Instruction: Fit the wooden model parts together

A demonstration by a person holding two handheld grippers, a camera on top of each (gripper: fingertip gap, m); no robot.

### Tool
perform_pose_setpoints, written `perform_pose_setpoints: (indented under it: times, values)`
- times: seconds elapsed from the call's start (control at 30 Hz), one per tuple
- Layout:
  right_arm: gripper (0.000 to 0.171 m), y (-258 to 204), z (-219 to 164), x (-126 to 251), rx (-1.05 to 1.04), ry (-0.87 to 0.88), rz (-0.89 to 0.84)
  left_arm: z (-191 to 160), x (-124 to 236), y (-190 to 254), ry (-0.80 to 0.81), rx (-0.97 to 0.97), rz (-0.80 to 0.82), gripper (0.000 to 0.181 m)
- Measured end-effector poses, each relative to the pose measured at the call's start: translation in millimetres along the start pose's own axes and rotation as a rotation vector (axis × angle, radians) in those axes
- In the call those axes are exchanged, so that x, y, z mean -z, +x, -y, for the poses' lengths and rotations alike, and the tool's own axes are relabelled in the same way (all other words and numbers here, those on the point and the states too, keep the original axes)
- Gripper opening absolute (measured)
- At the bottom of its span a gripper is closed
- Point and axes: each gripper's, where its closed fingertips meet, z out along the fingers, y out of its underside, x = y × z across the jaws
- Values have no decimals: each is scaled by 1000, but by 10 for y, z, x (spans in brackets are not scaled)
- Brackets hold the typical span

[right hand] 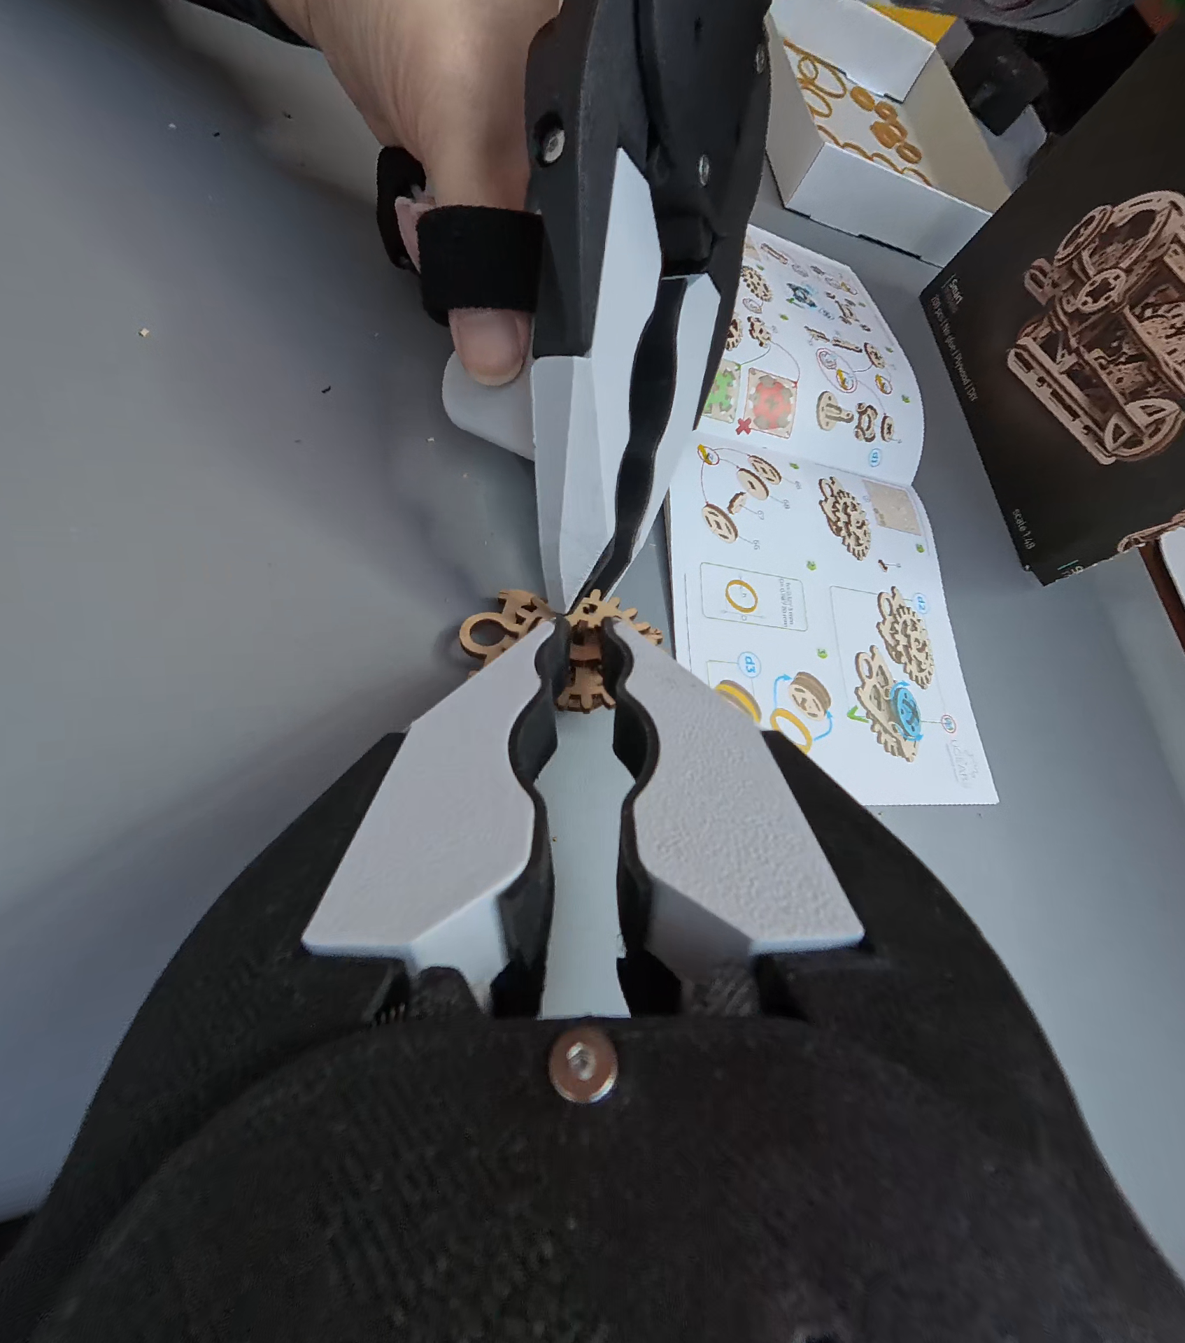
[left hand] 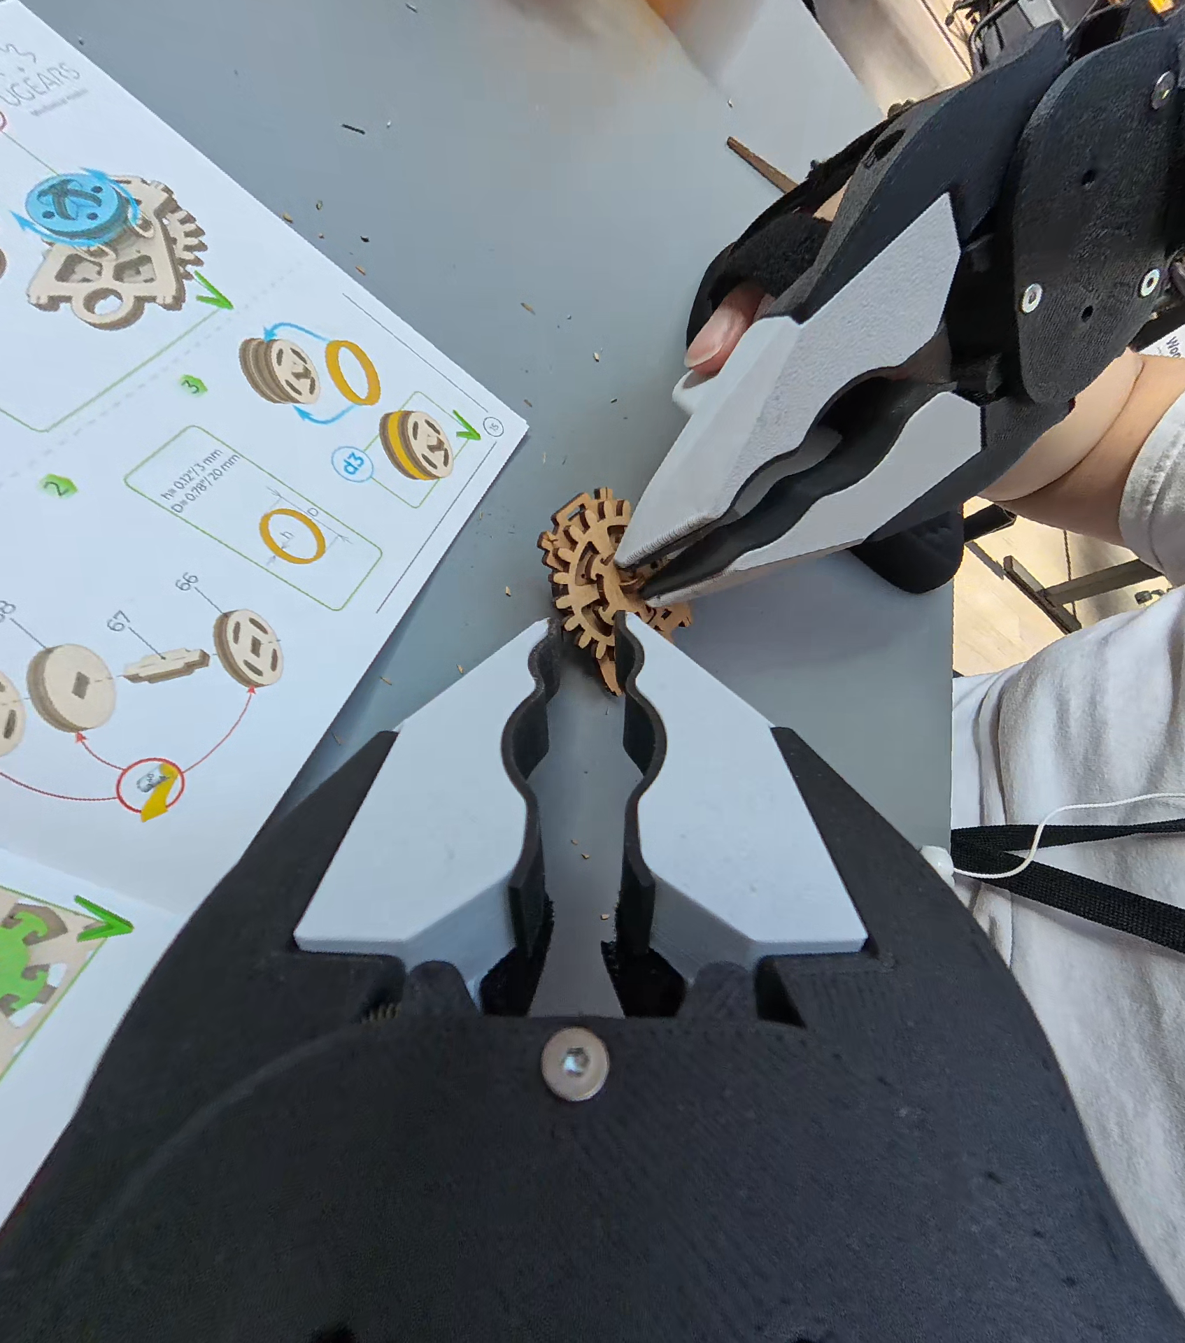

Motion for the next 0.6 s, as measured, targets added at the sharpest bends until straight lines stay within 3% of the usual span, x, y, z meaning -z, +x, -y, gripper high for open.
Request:
perform_pose_setpoints:
  times: [0.6]
  values:
    - [8,-43,-23,36,-25,21,139,-11,-18,47,-8,-61,18,12]
